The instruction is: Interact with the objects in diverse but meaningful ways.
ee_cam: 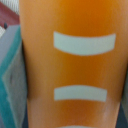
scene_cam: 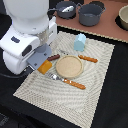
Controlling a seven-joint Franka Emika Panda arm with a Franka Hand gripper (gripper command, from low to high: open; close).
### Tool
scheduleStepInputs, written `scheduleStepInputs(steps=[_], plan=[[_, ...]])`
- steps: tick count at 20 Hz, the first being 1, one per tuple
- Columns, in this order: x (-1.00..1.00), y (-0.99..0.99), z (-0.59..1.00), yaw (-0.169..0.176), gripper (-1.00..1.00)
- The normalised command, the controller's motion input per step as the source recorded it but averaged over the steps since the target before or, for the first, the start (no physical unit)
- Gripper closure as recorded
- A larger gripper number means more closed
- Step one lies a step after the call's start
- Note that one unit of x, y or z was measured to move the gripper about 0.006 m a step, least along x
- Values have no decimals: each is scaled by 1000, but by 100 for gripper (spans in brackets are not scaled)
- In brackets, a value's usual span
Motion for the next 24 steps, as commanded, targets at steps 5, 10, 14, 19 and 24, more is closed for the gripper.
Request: scheduleStepInputs(steps=[5, 10, 14, 19, 24], plan=[[-731, 322, -159, 0, 100], [-683, 382, -129, 0, 100], [-655, 420, -117, 0, 100], [-542, 500, -1, 0, 100], [-446, 573, 50, 0, 100]])
